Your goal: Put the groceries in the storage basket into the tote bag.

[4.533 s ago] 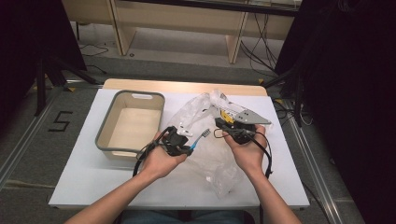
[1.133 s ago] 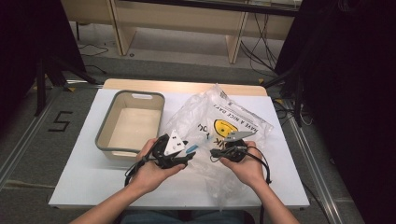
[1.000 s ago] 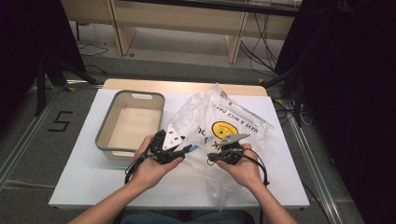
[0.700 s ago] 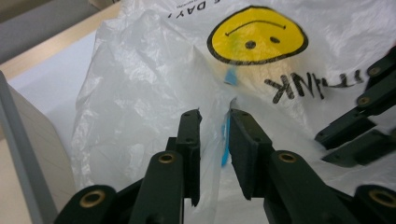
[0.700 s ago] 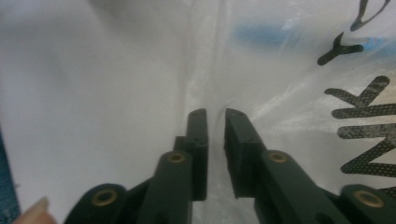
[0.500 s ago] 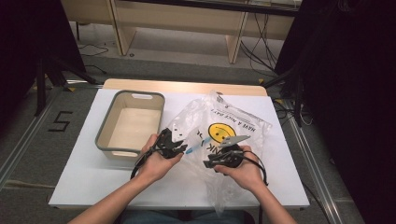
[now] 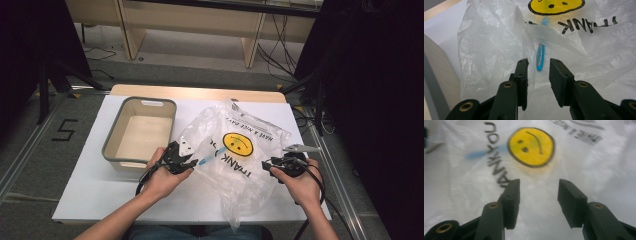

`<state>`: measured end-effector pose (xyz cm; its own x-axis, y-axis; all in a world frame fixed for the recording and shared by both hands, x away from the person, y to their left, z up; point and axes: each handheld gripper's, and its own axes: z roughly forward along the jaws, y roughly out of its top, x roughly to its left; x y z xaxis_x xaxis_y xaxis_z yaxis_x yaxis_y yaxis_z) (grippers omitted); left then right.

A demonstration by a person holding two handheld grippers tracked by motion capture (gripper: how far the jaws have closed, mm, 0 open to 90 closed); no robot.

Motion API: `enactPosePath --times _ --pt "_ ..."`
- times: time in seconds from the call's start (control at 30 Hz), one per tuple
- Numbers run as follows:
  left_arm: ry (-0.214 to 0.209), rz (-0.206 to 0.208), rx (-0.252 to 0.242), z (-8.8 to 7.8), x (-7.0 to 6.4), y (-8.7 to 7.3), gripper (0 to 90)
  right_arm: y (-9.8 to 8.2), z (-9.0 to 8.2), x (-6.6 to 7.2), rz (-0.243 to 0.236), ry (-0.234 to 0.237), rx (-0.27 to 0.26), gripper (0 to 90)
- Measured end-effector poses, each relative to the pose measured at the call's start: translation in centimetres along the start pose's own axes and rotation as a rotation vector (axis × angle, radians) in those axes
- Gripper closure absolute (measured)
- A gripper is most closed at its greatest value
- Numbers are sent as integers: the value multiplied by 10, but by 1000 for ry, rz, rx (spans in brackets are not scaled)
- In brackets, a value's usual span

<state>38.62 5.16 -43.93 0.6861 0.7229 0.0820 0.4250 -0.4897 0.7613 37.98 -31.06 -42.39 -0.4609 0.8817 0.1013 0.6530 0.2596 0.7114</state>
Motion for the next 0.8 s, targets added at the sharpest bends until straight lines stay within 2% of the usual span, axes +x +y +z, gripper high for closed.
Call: enactPosePath --times 0.13,0.37,0.57,0.8 --pt "-9 0 -2 -2 -2 -1 654 -8 -3 -10 43 -30 11 526" --pt "-10 3 -3 -7 -1 -3 636 -18 -2 -18 91 -76 83 503" --pt "-13 -2 -6 -8 0 -3 634 -27 2 -19 131 -78 158 487" --pt "-13 -2 -3 -9 -1 -4 632 -31 5 -18 162 -67 206 512"
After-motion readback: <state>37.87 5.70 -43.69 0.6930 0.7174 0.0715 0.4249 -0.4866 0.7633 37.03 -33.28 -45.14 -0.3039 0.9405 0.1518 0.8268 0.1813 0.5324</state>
